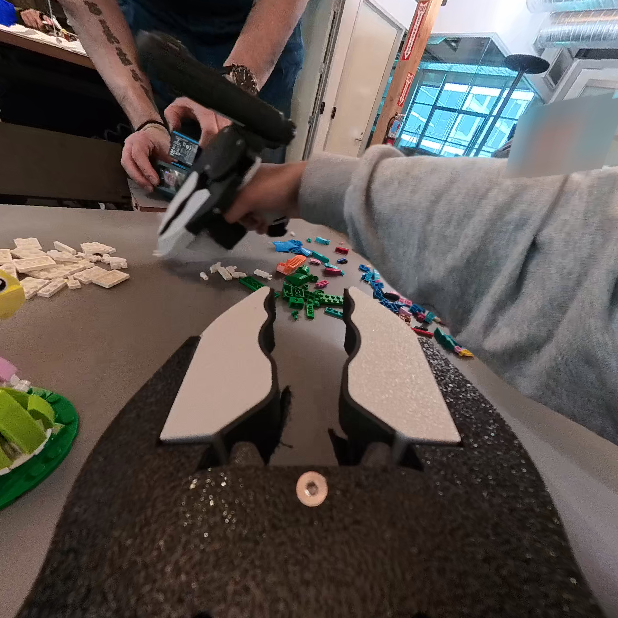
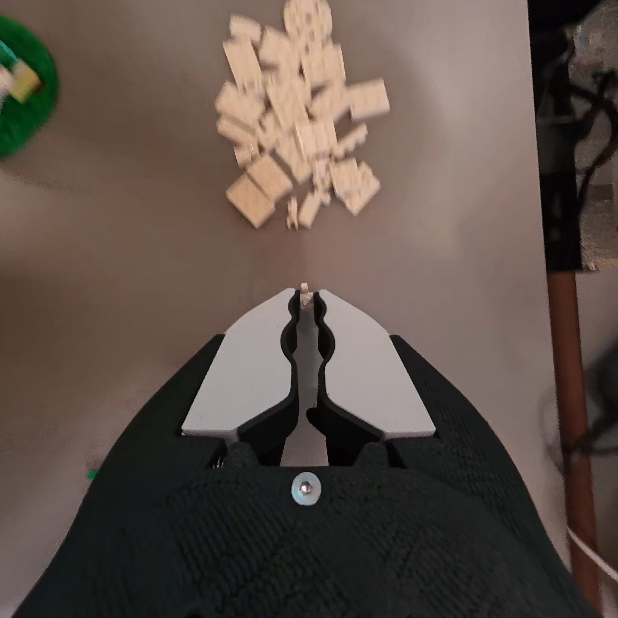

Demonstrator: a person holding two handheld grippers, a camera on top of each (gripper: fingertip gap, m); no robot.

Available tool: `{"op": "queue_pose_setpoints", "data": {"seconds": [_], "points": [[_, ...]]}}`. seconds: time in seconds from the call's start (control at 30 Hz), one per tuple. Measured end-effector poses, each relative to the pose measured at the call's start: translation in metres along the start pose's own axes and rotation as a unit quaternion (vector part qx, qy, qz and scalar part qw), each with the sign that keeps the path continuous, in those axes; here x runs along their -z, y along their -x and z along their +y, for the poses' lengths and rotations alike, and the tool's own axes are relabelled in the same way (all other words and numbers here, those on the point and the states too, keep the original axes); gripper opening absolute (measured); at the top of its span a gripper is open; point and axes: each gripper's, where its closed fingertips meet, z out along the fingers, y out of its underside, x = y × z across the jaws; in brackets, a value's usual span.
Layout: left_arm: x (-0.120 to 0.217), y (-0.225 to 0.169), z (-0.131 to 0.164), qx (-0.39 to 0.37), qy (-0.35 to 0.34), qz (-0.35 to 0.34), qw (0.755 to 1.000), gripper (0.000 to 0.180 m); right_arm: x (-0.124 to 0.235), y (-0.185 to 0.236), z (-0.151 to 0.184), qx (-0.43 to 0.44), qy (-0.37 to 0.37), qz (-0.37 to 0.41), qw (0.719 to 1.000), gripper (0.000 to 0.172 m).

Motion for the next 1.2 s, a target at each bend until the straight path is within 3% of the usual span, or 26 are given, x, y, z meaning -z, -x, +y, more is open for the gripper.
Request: {"op": "queue_pose_setpoints", "data": {"seconds": [0.2,0.27,0.37,0.6,0.77,1.07,1.13,1.2], "points": [[0.000,-0.001,-0.001,0.007,-0.001,0.005,1.000,0.038,-0.029,0.005,-0.037,-0.041,-0.030,-0.023,0.998,0.007],[0.000,-0.002,-0.001,0.006,-0.001,0.004,1.000,0.038,-0.028,0.008,-0.039,-0.056,-0.032,-0.034,0.997,0.030],[0.000,-0.002,-0.001,0.009,-0.002,0.005,1.000,0.038,-0.013,0.011,-0.029,-0.060,-0.033,-0.045,0.997,0.037],[0.000,-0.002,0.000,0.005,-0.001,0.002,1.000,0.038,0.032,0.017,0.038,-0.081,0.024,-0.052,0.995,0.028],[-0.001,-0.002,0.000,0.005,0.000,0.001,1.000,0.038,0.045,0.028,0.079,-0.097,0.089,-0.053,0.990,0.027],[0.000,-0.003,0.000,0.007,0.000,0.002,1.000,0.038,0.048,0.027,0.092,-0.113,0.123,-0.031,0.985,0.022],[0.000,-0.003,0.000,0.006,0.001,0.001,1.000,0.038,0.048,0.027,0.094,-0.107,0.129,-0.031,0.985,0.008],[0.000,-0.003,0.000,0.007,0.000,0.002,1.000,0.038,0.048,0.025,0.093,-0.093,0.139,-0.025,0.986,0.007]]}}
